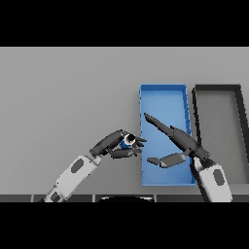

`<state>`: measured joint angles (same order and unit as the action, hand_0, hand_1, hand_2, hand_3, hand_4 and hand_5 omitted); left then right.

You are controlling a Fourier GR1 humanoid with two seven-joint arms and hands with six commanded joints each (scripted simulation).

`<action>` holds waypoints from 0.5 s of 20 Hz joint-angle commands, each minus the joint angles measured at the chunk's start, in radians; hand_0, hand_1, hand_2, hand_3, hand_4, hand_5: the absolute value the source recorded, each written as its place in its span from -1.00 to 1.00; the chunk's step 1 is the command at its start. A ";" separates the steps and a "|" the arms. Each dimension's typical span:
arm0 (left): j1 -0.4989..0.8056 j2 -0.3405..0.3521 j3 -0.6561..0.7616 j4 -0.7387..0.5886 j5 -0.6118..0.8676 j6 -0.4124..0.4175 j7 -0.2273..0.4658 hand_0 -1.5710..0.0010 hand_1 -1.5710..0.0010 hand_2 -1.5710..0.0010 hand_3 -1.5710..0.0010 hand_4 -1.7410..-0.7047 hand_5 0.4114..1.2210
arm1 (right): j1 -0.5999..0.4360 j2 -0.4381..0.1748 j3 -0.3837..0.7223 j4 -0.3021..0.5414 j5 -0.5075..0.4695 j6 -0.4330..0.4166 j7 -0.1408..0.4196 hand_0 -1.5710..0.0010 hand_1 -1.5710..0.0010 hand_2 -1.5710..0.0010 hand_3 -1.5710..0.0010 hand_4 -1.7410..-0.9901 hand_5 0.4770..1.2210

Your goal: Pick up the blue pipe and place it into the blue bin.

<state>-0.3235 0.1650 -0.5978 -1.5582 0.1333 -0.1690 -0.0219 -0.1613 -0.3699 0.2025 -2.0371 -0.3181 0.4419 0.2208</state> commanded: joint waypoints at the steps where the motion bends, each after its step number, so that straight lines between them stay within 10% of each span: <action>1: 0.005 -0.005 -0.004 0.003 -0.006 0.003 -0.005 -1.00 -1.00 -1.00 -0.83 -0.98 1.00 | -0.026 -0.004 0.019 0.000 -0.015 0.015 0.028 1.00 1.00 1.00 1.00 0.18 -0.87; 10: 0.009 -0.001 0.012 0.014 0.023 -0.037 -0.053 -1.00 -1.00 -1.00 -0.90 -0.98 1.00 | -0.252 0.082 0.132 0.128 0.015 0.086 0.095 1.00 1.00 1.00 1.00 0.33 -0.85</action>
<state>-0.3143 0.1645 -0.5858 -1.5441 0.1581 -0.2075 -0.0767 -0.4140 -0.2870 0.3348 -1.9094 -0.3024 0.5275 0.3168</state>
